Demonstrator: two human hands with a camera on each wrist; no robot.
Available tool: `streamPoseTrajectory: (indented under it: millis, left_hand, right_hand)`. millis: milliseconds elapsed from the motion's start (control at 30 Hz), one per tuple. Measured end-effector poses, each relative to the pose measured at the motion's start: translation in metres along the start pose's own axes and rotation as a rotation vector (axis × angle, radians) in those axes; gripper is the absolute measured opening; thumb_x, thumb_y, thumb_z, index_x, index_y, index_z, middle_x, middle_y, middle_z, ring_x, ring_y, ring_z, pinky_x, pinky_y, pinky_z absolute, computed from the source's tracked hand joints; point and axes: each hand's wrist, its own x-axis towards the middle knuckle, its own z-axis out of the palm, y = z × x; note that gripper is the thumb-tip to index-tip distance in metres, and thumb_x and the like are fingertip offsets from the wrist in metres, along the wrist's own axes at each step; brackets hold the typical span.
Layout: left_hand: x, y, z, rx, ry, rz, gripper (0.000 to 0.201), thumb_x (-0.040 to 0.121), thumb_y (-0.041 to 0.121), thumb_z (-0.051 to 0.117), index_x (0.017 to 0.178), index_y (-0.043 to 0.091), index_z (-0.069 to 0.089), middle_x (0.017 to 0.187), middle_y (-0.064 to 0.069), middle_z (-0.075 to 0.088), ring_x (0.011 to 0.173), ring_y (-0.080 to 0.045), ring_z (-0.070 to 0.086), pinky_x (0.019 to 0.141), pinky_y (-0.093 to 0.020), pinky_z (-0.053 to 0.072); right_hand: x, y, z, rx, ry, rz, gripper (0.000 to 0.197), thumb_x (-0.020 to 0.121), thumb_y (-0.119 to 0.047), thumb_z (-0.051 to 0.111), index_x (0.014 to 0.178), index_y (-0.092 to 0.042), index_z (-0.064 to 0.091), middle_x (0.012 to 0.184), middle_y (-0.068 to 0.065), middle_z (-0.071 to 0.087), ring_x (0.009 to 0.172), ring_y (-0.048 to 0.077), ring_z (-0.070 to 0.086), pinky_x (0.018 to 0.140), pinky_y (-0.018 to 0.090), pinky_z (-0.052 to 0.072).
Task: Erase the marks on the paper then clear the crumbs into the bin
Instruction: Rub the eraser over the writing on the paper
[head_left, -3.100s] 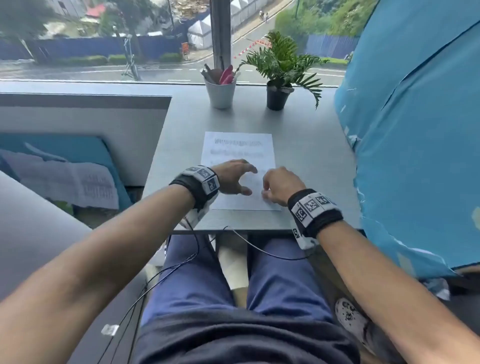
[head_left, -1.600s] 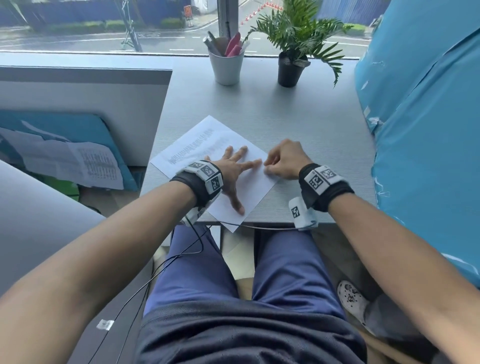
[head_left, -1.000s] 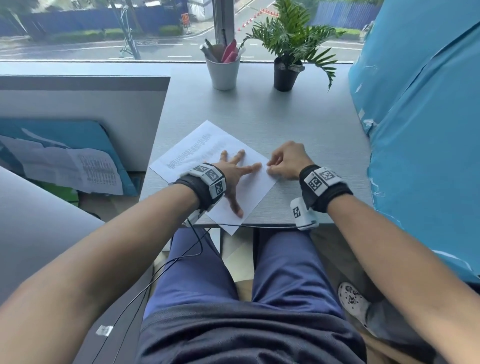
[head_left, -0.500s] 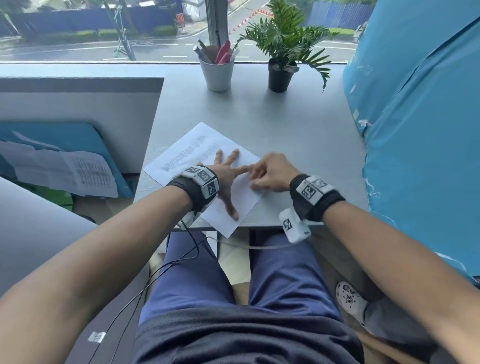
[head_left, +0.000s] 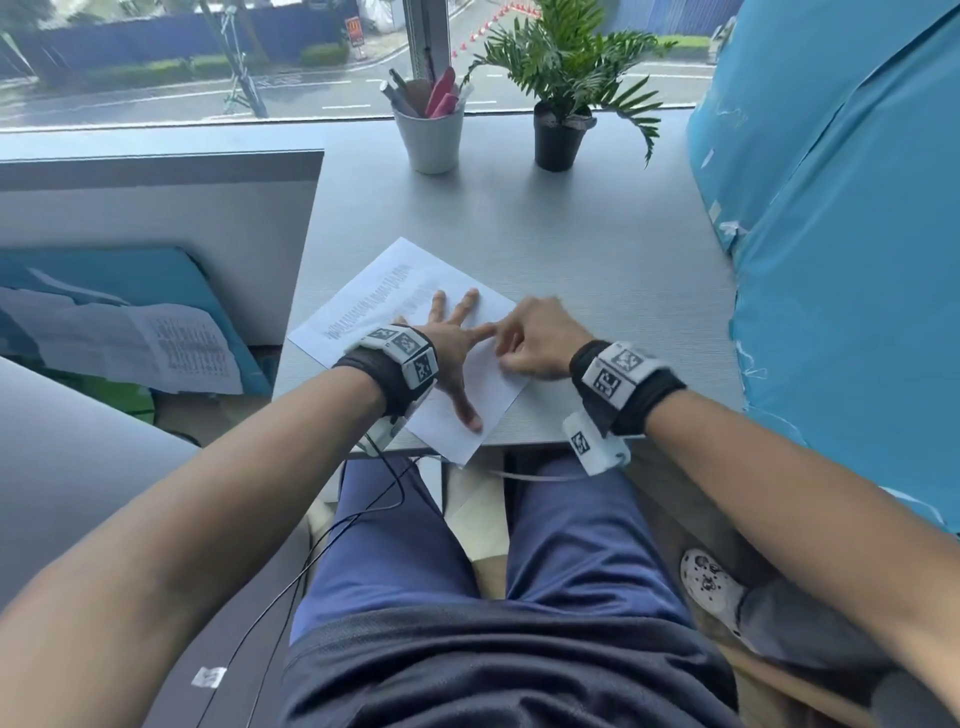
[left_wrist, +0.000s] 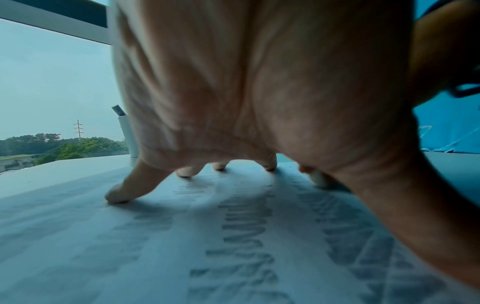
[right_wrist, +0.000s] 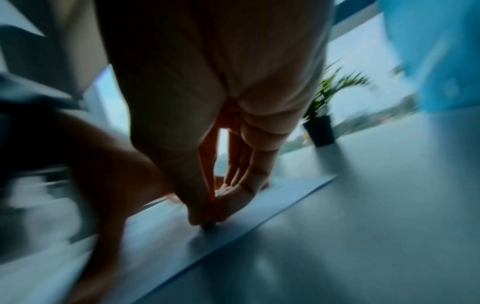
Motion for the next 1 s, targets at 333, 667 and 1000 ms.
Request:
streamPoseTrajectory:
  millis: [333,667,1000]
  left_hand:
    - [0.005,-0.001,0.003,-0.014,0.022,0.010,0.157,0.026,0.072,0.087,0.141,0.059,-0.018,0.152,0.007,-0.042,0.141,-0.037,-0.034,0.097,-0.084,0.003]
    - [0.006,-0.002,0.004,-0.019,0.025,0.014,0.155,0.027,0.070,0.088,0.141,0.061,-0.017,0.152,0.007,-0.042,0.140,-0.036,-0.035,0.097,-0.084,0.001]
    - [0.005,0.000,0.002,-0.021,0.018,0.007,0.155,0.029,0.070,0.088,0.142,0.059,-0.017,0.152,0.006,-0.041,0.139,-0.038,-0.035,0.096,-0.085,0.001]
  right_hand:
    - [-0.006,-0.005,0.010,-0.008,0.002,-0.032,0.011,0.073,-0.009,0.069,0.077,-0.014,0.078,0.082,0.000,0.072,0.072,0.011,0.065,0.072,0.024,0.056]
    - [0.002,0.000,0.001,-0.021,-0.013,-0.005,0.011,0.073,-0.010,0.071,0.080,-0.015,0.077,0.083,0.002,0.073,0.076,0.014,0.068,0.073,0.024,0.056]
    - [0.007,0.001,0.004,-0.001,0.023,-0.021,0.009,0.074,-0.011,0.072,0.081,-0.013,0.077,0.081,0.001,0.073,0.075,0.014,0.068,0.070,0.021,0.054]
